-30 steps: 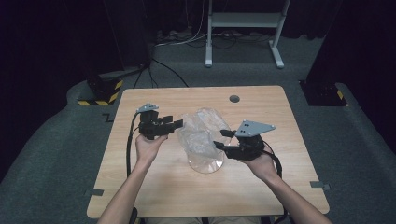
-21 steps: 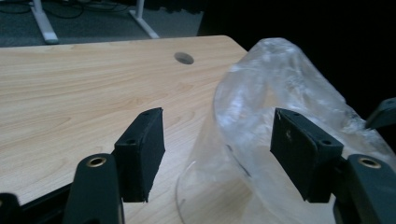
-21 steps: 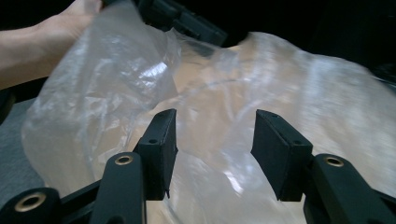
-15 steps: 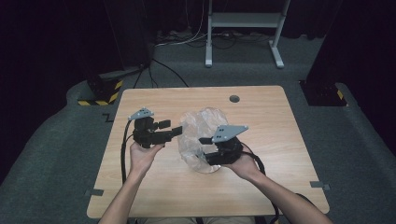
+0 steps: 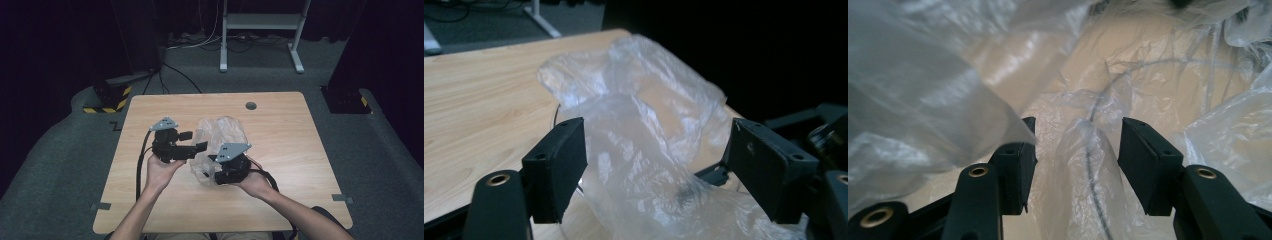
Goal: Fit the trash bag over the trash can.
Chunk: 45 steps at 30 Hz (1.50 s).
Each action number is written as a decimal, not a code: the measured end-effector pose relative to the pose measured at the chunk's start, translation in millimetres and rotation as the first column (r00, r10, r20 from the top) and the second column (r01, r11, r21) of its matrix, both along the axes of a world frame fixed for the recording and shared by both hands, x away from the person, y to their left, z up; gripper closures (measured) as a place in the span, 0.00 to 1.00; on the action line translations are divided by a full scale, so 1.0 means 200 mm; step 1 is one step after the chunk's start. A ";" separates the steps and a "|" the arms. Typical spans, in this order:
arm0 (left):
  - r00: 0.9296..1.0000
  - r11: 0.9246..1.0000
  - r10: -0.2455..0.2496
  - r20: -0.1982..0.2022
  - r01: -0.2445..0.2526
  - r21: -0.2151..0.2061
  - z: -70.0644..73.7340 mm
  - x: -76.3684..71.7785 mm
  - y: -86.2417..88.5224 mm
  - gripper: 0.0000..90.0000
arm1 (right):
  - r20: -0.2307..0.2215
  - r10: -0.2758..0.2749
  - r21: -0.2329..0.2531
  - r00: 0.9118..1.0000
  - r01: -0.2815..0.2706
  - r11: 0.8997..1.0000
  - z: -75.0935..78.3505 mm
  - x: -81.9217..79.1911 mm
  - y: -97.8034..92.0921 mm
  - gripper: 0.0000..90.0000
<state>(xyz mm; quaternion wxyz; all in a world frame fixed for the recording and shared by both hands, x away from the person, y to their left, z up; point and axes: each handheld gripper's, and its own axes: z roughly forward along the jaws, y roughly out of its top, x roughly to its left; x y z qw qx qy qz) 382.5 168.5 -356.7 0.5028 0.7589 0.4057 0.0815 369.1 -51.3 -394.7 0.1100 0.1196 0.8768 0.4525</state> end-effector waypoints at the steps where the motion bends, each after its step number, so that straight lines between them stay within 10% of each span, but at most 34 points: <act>1: 1.000 1.000 0.002 -0.004 -0.002 0.027 -0.01 0.00 0.00 0.26 | -0.002 -0.006 0.000 1.000 0.006 1.000 0.00 0.00 0.00 0.54; 13: 0.993 0.991 -0.103 -0.054 0.107 0.084 -0.17 0.00 0.09 0.29 | -0.045 -0.051 0.049 0.998 0.054 0.997 0.02 0.07 -0.10 0.53; 30: 0.995 0.975 0.016 -0.098 0.006 0.222 -0.36 0.03 0.18 0.37 | -0.056 -0.015 0.063 0.998 0.019 0.998 0.02 0.09 -0.08 0.54; 36: 0.991 0.982 0.081 -0.104 -0.061 0.176 -0.38 0.08 0.21 0.37 | -0.040 -0.038 0.042 0.999 0.039 0.998 0.02 0.07 -0.11 0.53; 45: 0.979 0.990 0.137 -0.152 -0.142 -0.024 -0.38 0.21 0.24 0.37 | -0.016 -0.081 0.012 0.997 0.081 0.997 0.01 0.02 -0.19 0.54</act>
